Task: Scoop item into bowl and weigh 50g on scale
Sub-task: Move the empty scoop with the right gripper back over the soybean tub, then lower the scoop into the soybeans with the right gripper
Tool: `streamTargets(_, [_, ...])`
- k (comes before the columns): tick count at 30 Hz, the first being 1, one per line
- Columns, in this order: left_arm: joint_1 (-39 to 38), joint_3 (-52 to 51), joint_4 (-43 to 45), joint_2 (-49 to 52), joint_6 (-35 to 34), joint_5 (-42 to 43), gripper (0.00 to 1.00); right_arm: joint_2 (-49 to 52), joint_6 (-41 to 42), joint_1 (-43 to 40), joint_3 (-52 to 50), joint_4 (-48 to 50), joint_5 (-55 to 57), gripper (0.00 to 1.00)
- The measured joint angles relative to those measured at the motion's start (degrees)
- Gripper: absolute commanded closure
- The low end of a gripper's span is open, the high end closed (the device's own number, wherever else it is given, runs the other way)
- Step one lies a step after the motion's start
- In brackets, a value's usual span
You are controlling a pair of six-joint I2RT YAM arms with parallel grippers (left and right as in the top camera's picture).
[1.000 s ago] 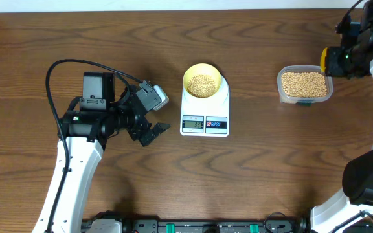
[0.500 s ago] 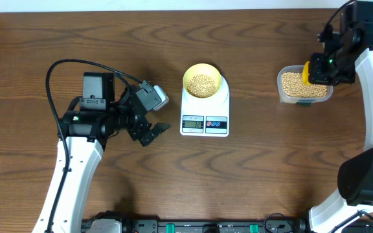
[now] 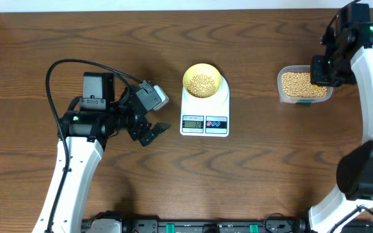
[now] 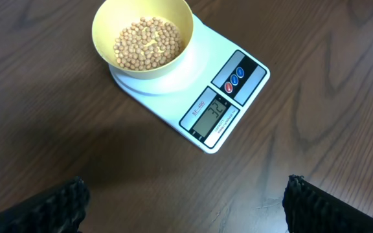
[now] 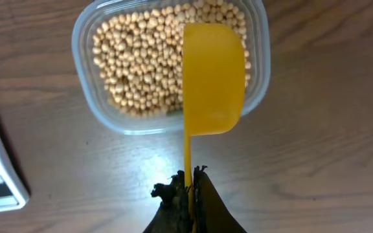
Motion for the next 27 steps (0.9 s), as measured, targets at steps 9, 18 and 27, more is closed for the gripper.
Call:
streamTargets(9, [0.0, 0.0, 0.0, 0.0, 0.0, 0.0, 0.02, 6.1, -0.5, 0.4, -0.5, 2.2, 0.2, 0.99])
streamTargets(18, [0.0, 0.0, 0.0, 0.0, 0.0, 0.0, 0.03, 6.7, -2.0, 0.4, -0.5, 2.4, 1.2, 0.99])
streamTargets(27, [0.0, 0.0, 0.0, 0.0, 0.0, 0.0, 0.02, 6.7, -4.0, 0.4, -0.5, 5.3, 5.0, 0.99])
